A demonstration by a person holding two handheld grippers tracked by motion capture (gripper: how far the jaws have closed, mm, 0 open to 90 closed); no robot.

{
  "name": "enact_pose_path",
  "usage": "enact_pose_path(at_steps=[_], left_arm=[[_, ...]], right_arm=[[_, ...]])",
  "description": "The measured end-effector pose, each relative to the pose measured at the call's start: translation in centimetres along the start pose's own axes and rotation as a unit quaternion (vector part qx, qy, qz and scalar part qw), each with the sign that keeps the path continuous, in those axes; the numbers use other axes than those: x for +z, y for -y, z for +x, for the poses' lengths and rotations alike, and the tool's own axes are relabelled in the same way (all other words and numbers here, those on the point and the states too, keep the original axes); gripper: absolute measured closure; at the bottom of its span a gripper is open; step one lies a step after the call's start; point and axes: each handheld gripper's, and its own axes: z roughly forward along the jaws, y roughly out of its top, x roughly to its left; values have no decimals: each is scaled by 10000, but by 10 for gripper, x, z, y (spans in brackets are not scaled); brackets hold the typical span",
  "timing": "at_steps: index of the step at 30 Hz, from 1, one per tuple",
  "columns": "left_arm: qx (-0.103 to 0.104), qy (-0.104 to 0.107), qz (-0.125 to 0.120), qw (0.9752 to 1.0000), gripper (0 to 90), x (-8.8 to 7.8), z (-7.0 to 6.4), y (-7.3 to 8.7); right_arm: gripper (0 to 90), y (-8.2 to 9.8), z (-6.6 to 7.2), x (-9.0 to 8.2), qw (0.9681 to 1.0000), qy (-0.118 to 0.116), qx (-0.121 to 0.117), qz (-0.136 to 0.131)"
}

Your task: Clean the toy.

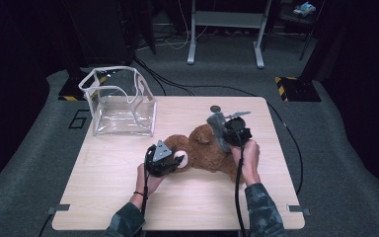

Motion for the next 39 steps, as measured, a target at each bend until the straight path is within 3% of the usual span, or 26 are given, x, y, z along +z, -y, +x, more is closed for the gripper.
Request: enact_pose_path(at_steps=[4,7,9,12,14,16,18,19,21,22,25,27,31,32,33,35,37,39], left_arm=[[-46,-28,6,10000,601,2,-2,-2],[-75,-53,41,9999,596,2,0,-3],[-127,-24,36,9999,593,3,0,-3],[-137,-68,32,9999,590,5,-1,-4],[-160,-103,14,9998,586,6,-1,-5],[-189,-134,8,9997,583,5,-1,-5],[-207,-149,6,9997,580,5,-1,-5],[-208,-188,-8,9996,578,6,-1,-5],[-235,-202,-16,9995,571,7,-1,-6],[-237,-202,-10,9995,565,7,0,-6],[-295,-263,-37,9992,546,9,1,-6],[-316,-288,-19,9991,534,11,2,-8],[-266,-329,40,9991,532,12,2,-10],[-290,-328,34,9990,532,13,1,-10],[-292,-333,39,9990,532,13,1,-10],[-290,-336,57,9990,533,14,1,-10],[-278,-358,38,9990,533,14,1,-10],[-272,-359,35,9990,531,13,1,-10]], right_arm=[[832,15,-24,1,9992,270,207,219],[831,16,-27,-11,9991,398,130,74],[831,10,-20,-29,9992,354,77,-167],[830,-1,6,-52,9985,-160,-183,-496],[830,-5,26,-48,9978,-352,-355,-435],[831,-2,35,-28,9979,-318,-527,-202],[832,5,27,-9,9989,-196,-427,-42],[832,9,17,-2,9995,-200,-258,14],[832,19,0,4,9998,76,-120,154],[831,24,-9,3,9996,120,5,250],[831,27,-17,-19,9999,52,94,-34],[831,21,-8,-38,9996,-116,70,-261],[830,1,31,-61,9951,-603,-411,-672],[830,-4,46,-60,9910,-916,-606,-760],[830,-7,57,-58,9900,-1021,-677,-700],[829,-11,85,-44,9848,-1289,-971,-634],[829,-15,104,-27,9835,-1273,-1203,-453],[830,-18,106,-8,9849,-1090,-1324,-229]])
